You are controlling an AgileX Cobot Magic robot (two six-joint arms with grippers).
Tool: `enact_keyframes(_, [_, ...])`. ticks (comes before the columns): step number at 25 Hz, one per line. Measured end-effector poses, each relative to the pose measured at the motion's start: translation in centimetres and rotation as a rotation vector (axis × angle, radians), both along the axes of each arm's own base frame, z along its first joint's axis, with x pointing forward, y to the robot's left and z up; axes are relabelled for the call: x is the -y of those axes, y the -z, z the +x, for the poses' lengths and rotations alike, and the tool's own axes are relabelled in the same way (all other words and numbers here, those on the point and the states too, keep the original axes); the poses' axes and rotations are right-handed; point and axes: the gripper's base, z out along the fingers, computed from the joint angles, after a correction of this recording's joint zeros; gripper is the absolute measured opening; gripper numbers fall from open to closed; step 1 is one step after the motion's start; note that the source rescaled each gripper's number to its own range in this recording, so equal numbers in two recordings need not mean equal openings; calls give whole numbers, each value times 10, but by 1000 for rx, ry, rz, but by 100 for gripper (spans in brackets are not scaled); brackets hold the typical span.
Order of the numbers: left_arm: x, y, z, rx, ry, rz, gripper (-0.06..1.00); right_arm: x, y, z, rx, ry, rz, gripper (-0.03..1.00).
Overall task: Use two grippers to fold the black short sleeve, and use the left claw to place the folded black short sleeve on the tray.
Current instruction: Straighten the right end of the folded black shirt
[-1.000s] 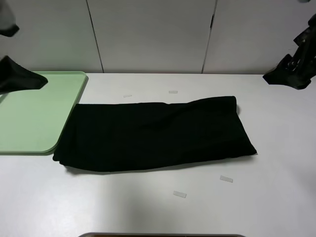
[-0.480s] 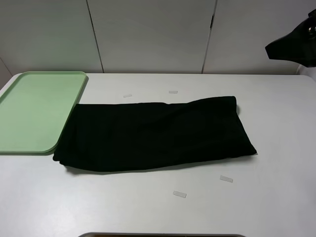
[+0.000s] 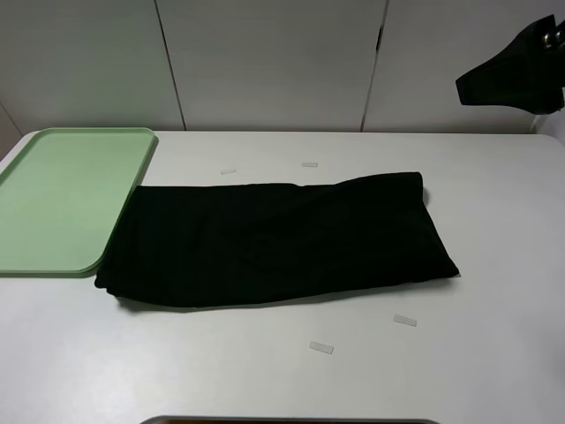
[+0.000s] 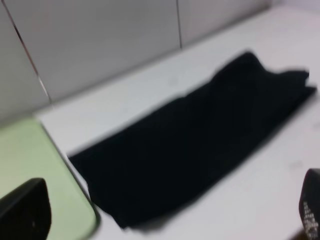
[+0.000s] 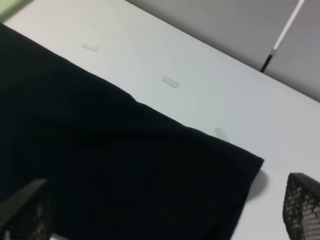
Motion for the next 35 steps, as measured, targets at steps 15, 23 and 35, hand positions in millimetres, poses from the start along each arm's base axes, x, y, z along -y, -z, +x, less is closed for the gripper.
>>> enact_keyframes(15, [14,68,34,-276,-28,76,100,-1,4,-4,-76,-1,24,100])
enact_keyframes(23, [14,68,34,-277,-35,75,100,-2,5,-6,-112,10,55,100])
enact_keyframes(35, [21,68,37,-288,-414,21,100,-7,11,-16,-312,55,173,100])
